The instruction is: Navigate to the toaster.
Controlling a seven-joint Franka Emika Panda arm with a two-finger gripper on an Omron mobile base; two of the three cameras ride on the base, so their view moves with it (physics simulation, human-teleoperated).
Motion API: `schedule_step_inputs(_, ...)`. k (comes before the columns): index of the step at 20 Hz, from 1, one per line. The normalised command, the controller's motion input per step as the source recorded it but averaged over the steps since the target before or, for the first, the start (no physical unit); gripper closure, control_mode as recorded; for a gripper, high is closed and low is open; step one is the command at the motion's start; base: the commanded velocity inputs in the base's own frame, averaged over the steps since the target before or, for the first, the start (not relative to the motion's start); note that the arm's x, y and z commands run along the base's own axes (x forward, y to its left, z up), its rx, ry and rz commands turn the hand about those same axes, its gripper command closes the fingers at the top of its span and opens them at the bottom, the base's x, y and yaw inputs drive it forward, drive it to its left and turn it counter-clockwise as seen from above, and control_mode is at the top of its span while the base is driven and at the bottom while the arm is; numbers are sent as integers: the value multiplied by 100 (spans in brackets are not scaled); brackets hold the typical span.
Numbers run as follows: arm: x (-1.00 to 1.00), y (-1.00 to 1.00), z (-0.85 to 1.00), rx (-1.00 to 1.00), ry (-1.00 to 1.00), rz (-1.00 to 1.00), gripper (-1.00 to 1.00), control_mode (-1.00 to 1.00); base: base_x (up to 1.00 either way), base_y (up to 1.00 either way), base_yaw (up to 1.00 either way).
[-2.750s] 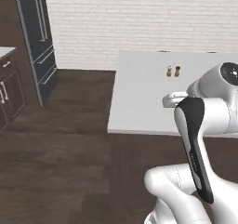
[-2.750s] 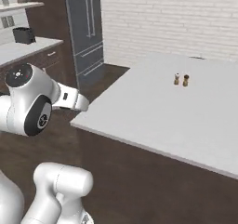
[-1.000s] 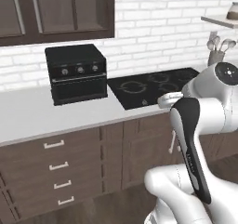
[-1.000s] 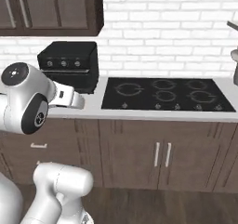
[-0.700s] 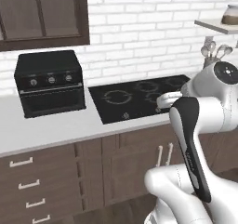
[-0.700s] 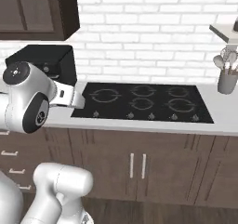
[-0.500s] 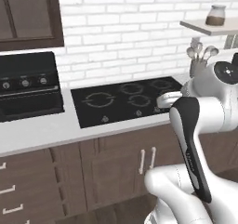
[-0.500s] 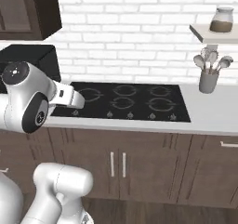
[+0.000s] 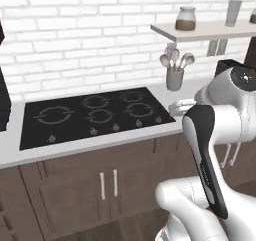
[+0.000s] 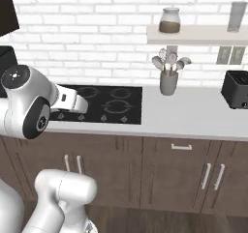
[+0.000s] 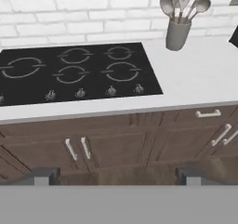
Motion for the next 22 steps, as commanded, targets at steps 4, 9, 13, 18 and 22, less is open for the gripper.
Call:
schedule_step_inputs(4,0,0,0,0,0,0,-100,100,0,-100,0)
schedule_step_inputs(9,0,0,0,0,0,0,-100,100,1,-100,0)
schedule_step_inputs(13,0,0,0,0,0,0,-100,100,15,-100,0)
schedule_step_inputs(18,0,0,0,0,0,0,-100,100,40,-100,3)
schedule_step_inputs(22,0,0,0,0,0,0,-100,100,81,-100,22)
